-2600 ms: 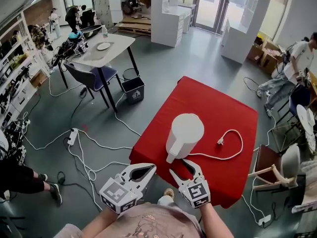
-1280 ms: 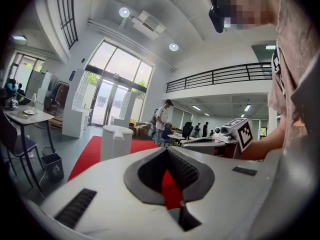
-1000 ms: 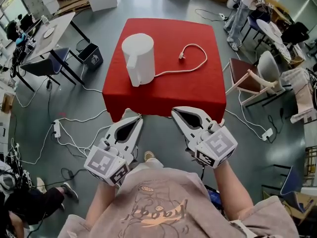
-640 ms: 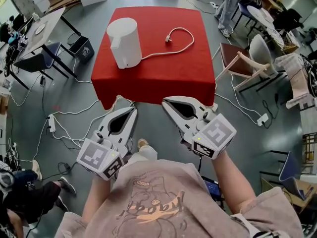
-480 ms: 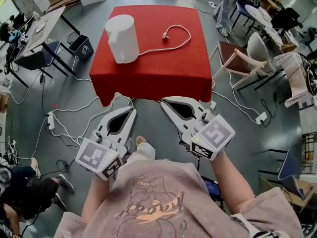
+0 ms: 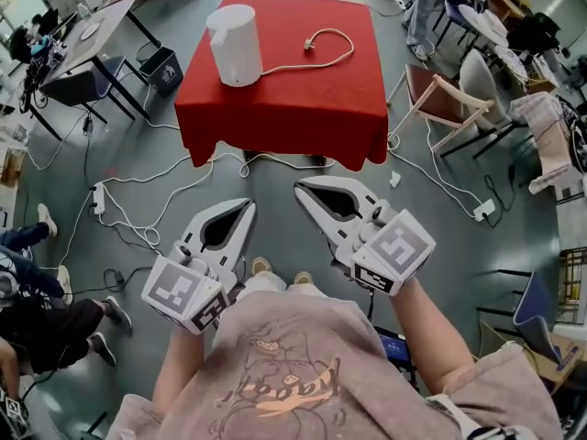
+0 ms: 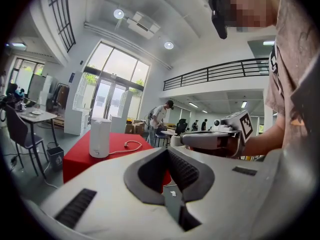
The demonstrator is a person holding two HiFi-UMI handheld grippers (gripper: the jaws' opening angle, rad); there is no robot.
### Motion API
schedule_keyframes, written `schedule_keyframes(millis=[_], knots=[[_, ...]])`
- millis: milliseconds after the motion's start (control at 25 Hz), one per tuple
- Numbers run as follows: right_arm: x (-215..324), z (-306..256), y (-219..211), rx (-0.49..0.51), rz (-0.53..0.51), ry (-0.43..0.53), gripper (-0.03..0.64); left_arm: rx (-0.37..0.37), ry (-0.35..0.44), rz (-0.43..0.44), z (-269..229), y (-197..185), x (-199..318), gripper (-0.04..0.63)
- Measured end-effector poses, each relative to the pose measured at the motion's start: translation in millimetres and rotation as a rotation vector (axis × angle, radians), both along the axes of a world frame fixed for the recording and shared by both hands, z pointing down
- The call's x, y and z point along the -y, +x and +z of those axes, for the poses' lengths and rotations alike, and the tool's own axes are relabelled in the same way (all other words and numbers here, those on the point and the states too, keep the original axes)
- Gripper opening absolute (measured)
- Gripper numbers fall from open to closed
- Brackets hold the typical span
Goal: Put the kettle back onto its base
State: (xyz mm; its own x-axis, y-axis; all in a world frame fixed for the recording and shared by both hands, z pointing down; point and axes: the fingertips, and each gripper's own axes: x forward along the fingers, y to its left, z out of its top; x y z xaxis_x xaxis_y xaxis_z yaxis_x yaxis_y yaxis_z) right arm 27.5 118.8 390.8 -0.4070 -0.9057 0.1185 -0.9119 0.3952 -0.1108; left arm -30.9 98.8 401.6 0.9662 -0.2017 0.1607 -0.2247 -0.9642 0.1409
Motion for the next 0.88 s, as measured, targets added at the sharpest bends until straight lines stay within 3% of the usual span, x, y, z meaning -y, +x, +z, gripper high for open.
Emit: schedule_keyframes(millis=[480,880], knots=[[-43.1,-19.7,-26.4,0.023,0.124,0.064,0.005,-0.035,0.032,0.042,-17.2,-37.2,-27.1,-0.009],[-62.3,-51.6,-54.2,-0.037,0.064,0.146,0.005,-0.071,0.060,0.104,-35.4,-43.6,-47.5,-0.009]])
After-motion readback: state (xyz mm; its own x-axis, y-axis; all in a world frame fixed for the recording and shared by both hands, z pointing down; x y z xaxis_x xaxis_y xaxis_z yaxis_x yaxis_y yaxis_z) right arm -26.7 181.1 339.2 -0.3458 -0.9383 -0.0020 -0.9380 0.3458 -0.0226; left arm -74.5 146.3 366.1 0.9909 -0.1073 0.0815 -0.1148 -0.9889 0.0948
